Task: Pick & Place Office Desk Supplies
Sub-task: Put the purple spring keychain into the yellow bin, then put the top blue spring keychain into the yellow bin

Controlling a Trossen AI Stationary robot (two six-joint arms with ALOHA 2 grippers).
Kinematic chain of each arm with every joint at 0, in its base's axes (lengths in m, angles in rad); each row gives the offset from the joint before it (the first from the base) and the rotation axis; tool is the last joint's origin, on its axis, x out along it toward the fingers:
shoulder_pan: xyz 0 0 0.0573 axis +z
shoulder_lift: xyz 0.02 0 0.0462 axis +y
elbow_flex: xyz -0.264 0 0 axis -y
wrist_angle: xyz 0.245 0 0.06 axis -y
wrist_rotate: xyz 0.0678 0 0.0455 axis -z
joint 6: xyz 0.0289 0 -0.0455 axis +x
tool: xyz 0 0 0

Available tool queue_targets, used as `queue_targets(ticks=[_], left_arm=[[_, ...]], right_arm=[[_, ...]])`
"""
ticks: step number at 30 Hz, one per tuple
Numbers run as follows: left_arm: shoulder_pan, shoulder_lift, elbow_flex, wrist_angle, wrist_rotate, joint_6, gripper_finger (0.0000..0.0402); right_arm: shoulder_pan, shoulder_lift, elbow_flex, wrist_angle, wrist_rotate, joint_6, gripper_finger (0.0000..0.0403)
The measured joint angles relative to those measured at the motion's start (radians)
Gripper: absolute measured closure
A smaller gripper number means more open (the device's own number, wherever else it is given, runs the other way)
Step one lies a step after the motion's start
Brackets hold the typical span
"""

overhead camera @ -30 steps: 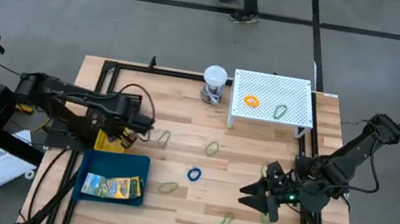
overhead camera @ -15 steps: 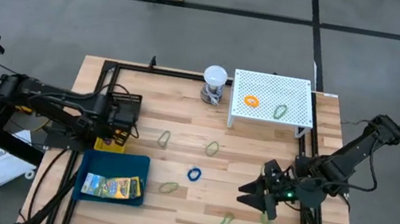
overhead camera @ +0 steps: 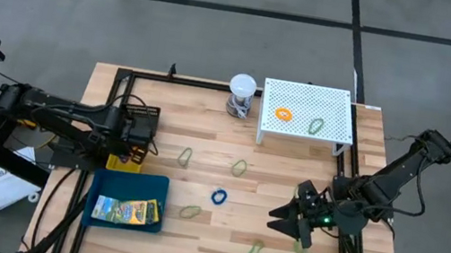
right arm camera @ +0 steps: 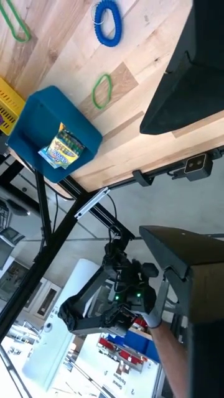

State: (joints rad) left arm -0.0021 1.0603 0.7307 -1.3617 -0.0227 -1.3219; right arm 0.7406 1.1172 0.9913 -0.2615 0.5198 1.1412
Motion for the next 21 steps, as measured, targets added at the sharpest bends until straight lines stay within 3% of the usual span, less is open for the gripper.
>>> queue_targets(ticks=[10,17,21], left_arm=[[0.0,0.0,0.0,0.015,-0.036,-0.022,0.0245],[0.0,-0.001,0.002,0.037,-0.061,0.01,0.0223],[0.0,-0.007,0.062,0.209,-0.038,0.241,0.0228]], right_arm=[[0.0,0.0,0.0,0.0,0.0,0.002,0.0154],[0.0,0.0,0.0,0.0,-0.001,0.003,0.0154],[0.0,0.0,0.0,0.0,-0.002,0.008,0.0154]])
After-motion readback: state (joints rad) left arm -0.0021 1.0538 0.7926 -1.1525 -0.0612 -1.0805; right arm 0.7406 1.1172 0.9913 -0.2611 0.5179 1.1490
